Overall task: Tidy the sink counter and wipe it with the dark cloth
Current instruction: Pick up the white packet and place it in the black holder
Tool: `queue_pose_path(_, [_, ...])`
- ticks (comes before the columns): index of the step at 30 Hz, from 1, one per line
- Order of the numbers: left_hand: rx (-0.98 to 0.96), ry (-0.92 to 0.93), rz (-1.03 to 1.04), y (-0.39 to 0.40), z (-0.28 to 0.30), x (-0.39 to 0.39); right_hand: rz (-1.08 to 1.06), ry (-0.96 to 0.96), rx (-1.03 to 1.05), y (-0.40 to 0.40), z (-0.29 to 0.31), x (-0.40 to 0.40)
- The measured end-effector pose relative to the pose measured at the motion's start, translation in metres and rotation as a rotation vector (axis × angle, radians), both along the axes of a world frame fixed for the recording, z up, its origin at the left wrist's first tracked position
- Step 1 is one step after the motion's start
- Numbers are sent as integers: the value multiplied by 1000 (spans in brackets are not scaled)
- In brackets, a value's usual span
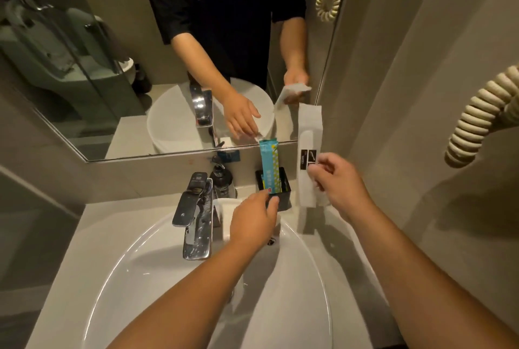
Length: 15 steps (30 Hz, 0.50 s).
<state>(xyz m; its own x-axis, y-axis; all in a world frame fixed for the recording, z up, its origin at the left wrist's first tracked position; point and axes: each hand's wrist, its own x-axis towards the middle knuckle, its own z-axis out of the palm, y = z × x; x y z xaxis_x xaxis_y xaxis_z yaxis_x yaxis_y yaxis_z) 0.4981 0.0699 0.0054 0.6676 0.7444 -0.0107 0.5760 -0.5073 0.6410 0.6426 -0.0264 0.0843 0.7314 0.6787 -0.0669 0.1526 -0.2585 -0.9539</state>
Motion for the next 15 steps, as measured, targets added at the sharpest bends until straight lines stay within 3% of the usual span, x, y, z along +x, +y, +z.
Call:
queue_pose_path(3, [-112, -238, 155, 9, 28, 24, 41, -36, 36, 42, -2, 2])
queue_pose_path(5, [-124, -283, 218, 18, 39, 39, 68, -38, 32, 59, -9, 3])
queue_pose_path(15, [-199, -123, 353, 41, 4, 55, 194, -176, -239, 72, -71, 13])
